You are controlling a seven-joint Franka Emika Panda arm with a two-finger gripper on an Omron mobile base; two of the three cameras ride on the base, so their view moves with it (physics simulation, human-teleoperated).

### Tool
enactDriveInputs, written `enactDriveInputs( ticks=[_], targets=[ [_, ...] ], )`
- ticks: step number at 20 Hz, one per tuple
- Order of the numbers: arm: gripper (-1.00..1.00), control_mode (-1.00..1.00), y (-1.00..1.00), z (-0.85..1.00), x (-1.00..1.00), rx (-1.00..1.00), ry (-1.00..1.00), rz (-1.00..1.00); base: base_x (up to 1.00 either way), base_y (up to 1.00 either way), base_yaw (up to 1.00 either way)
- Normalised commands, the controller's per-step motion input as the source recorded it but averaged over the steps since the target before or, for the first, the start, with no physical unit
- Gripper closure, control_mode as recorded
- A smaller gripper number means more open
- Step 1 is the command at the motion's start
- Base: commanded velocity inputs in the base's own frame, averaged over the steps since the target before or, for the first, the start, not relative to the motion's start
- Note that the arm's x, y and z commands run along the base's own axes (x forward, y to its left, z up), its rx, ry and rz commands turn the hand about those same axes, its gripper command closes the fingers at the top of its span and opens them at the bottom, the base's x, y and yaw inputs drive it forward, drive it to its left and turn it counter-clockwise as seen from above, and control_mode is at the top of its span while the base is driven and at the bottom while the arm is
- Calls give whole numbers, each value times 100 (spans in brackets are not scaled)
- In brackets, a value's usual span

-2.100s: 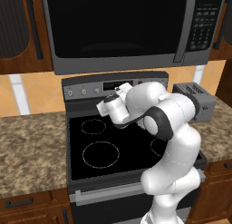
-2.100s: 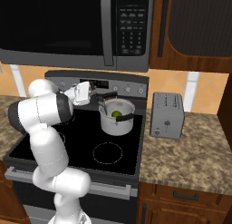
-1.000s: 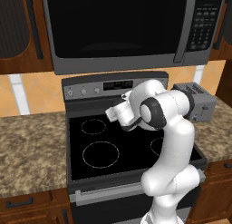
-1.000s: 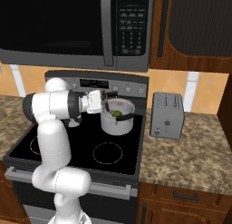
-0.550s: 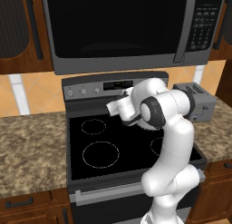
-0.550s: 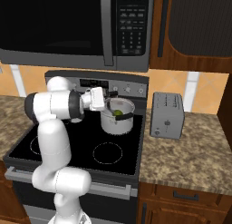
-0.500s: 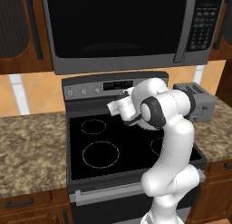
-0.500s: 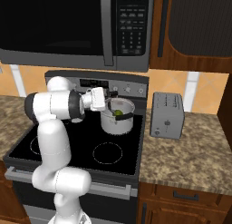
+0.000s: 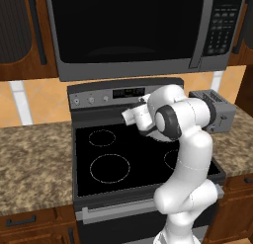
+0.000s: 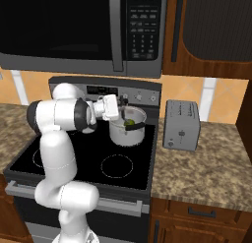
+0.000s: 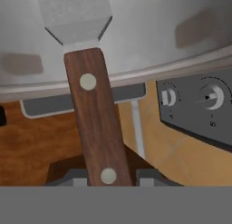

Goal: Put the lime and garlic in the pot. Retrieve the spatula and lightly stir the vegetables in the pot.

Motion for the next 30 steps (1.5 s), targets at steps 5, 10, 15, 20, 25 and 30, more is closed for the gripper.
enactDriveInputs(
  ticks=[5, 10, 15, 20, 25, 30],
  targets=[
    [100, -100, 3, 37, 0, 0, -4, 0, 0, 0, 0],
    [100, -100, 22, 22, 13, 0, -10, 0, 0, 0, 0],
    [100, -100, 35, 0, 1, 1, -16, 0, 0, 0, 0],
    [100, -100, 8, 19, 0, 1, -9, 0, 0, 0, 0],
    [100, -100, -20, 63, -3, 0, 0, -1, 0, 0, 0],
    [100, -100, -3, -2, 10, 1, -2, 0, 0, 0, 0]
  ],
)
